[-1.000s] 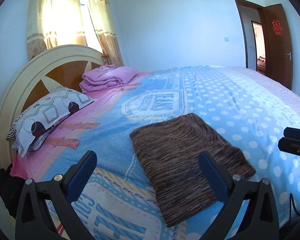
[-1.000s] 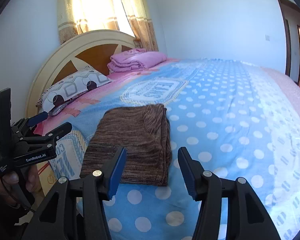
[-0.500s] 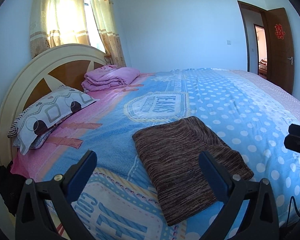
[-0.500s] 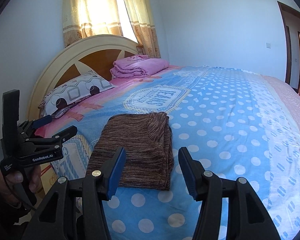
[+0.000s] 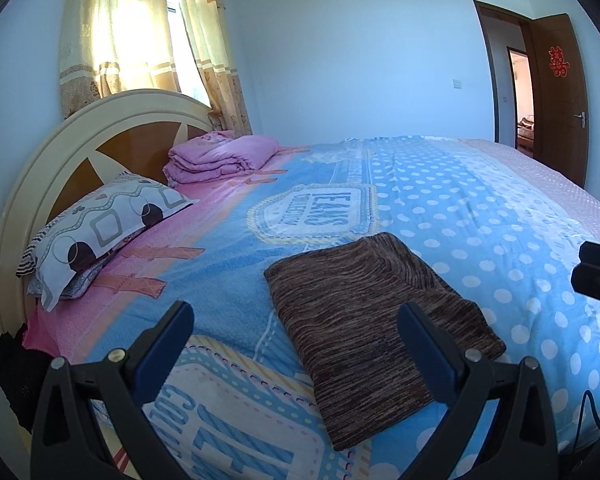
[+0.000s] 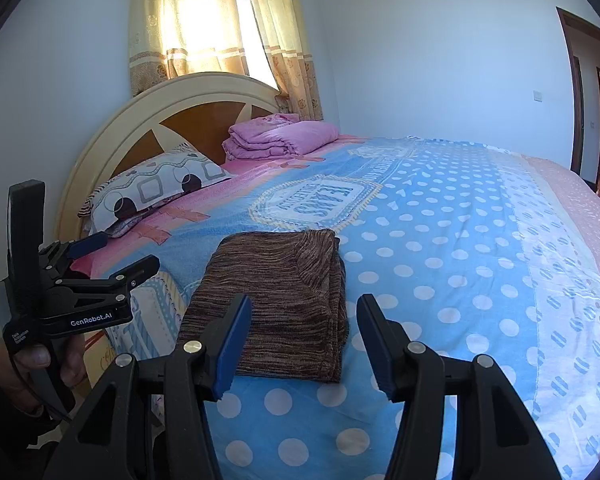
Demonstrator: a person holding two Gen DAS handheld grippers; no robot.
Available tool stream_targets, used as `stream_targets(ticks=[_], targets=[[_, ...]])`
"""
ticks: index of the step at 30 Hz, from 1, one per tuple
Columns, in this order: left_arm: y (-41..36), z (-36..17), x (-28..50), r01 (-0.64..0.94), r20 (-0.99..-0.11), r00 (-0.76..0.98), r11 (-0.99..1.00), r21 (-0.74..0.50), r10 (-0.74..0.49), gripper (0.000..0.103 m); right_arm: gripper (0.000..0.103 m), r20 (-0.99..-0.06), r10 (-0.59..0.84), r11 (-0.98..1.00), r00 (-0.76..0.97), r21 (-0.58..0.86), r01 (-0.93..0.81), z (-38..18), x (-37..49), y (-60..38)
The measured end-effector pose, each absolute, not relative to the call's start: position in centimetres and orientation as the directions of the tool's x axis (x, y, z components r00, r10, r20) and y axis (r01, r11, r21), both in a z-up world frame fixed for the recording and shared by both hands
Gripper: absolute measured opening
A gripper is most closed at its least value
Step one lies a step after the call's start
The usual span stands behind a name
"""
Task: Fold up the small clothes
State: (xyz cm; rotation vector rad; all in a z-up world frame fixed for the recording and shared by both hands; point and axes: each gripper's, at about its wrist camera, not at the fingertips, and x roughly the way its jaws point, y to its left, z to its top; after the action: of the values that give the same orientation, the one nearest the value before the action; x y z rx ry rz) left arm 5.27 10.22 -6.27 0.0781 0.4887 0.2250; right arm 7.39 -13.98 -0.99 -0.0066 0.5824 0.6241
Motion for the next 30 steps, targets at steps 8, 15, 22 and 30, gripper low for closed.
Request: stream_targets(ticks=[8, 15, 22, 30], targets=[[10.2, -6.3, 5.3, -0.194, -0.456, 0.859, 0.972, 0.131, 0.233, 0.103, 0.056, -0.512, 0.549, 0.817, 0.661, 0.163, -0.553, -0.9, 7.3, -13.9], [10.2, -6.2, 5.3, -0.195, -0.458, 0.858, 0.972, 0.128, 0.232, 0.103, 0.056, -0.495, 0.545, 0.822, 0.677, 0.154, -0.549, -0.5, 7.0, -14.0], [10.5, -6.0, 5.1, -0.192, -0.453, 0.863, 0.975, 0.115, 0.223, 0.103, 0.056, -0.452, 0.541, 0.829, 0.709, 0.144, -0.541, 0.3, 6.4, -14.4], [10.9, -5.4, 5.0, -0.218, -0.428, 0.868, 0.968, 0.128, 0.252, 0.103, 0.056, -0.417, 0.544, 0.828, 0.728, 0.126, -0.547, 0.7, 5.9, -14.4]])
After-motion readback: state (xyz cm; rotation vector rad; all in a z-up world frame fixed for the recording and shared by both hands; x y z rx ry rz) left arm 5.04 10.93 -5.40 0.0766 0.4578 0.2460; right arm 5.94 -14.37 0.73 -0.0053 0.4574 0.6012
